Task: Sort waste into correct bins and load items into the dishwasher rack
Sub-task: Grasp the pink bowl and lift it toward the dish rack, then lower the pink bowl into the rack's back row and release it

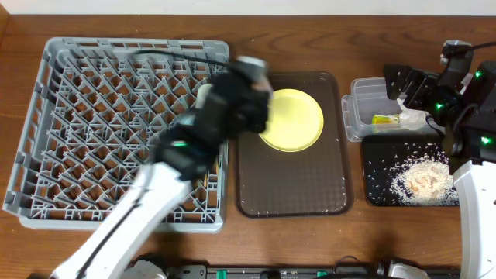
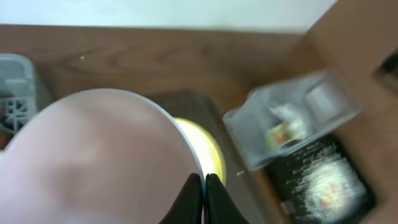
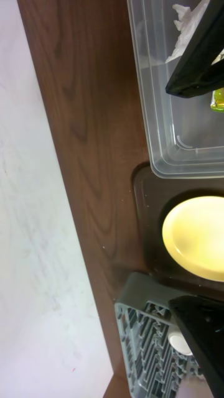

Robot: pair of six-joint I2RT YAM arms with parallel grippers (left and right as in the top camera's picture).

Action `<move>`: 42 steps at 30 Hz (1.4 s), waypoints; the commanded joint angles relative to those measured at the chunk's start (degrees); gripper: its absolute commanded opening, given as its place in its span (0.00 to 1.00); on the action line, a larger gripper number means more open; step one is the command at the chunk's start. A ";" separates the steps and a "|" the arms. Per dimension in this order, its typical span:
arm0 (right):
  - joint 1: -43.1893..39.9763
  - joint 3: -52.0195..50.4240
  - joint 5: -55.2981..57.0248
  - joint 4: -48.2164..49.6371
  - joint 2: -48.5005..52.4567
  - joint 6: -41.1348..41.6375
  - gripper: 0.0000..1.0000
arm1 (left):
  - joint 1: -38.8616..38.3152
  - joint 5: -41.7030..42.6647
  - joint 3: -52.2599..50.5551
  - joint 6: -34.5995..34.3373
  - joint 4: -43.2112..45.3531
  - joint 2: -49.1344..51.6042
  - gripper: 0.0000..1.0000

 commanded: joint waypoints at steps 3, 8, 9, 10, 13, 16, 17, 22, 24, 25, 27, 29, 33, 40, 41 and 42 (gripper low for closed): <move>-0.35 0.07 -0.68 -0.07 -0.04 -0.76 0.99 | 18.23 38.88 0.44 -13.46 -1.09 -3.48 0.06; -0.35 0.07 -0.68 -0.07 -0.04 -0.76 0.99 | 33.09 61.46 0.37 -14.01 -5.51 -0.24 0.06; -0.35 0.07 -0.68 -0.07 -0.04 -0.76 0.99 | 35.56 64.00 0.37 -14.03 -5.60 0.87 0.06; -0.35 0.07 -0.68 -0.07 -0.04 -0.76 0.99 | 37.70 66.07 0.37 -14.05 -5.51 2.08 0.06; -0.35 0.07 -0.68 -0.07 -0.04 -0.76 0.99 | 42.49 70.18 0.37 -14.03 -4.90 6.03 0.06; -0.35 0.07 -0.68 -0.07 -0.04 -0.76 0.99 | 43.93 70.51 0.37 -14.08 -2.67 10.27 0.06; -0.35 0.07 -0.68 -0.07 -0.04 -0.76 0.99 | 43.98 70.42 0.37 -14.19 -1.25 11.76 0.06; -0.35 0.07 -0.68 -0.07 -0.04 -0.76 0.99 | 44.09 69.96 0.37 -28.33 17.77 21.68 0.06; -0.35 0.07 -0.68 -0.07 -0.04 -0.76 0.99 | 44.11 68.61 0.37 -38.97 30.75 26.43 0.06; -0.35 0.07 -0.68 -0.07 -0.04 -0.76 0.99 | 44.11 67.41 0.37 -43.76 37.03 28.70 0.06; -0.35 0.07 -0.68 -0.07 -0.04 -0.76 0.99 | 44.30 65.48 0.37 -51.93 47.23 32.68 0.06; -0.35 0.07 -0.68 -0.07 -0.04 -0.76 0.99 | 44.59 64.35 0.37 -58.51 55.28 36.28 0.06; -0.35 0.07 -0.68 -0.07 -0.04 -0.76 0.99 | 44.74 63.54 0.37 -62.29 60.11 41.09 0.06; -0.35 0.07 -0.68 -0.07 -0.04 -0.76 0.99 | 47.39 63.14 0.44 -65.22 65.85 42.36 0.06; -0.35 0.07 -0.68 -0.07 -0.04 -0.76 0.99 | 47.76 63.30 0.44 -65.31 66.03 42.36 0.06; -0.35 0.07 -0.68 -0.07 -0.04 -0.76 0.99 | 48.04 63.56 0.44 -65.29 66.03 42.36 0.06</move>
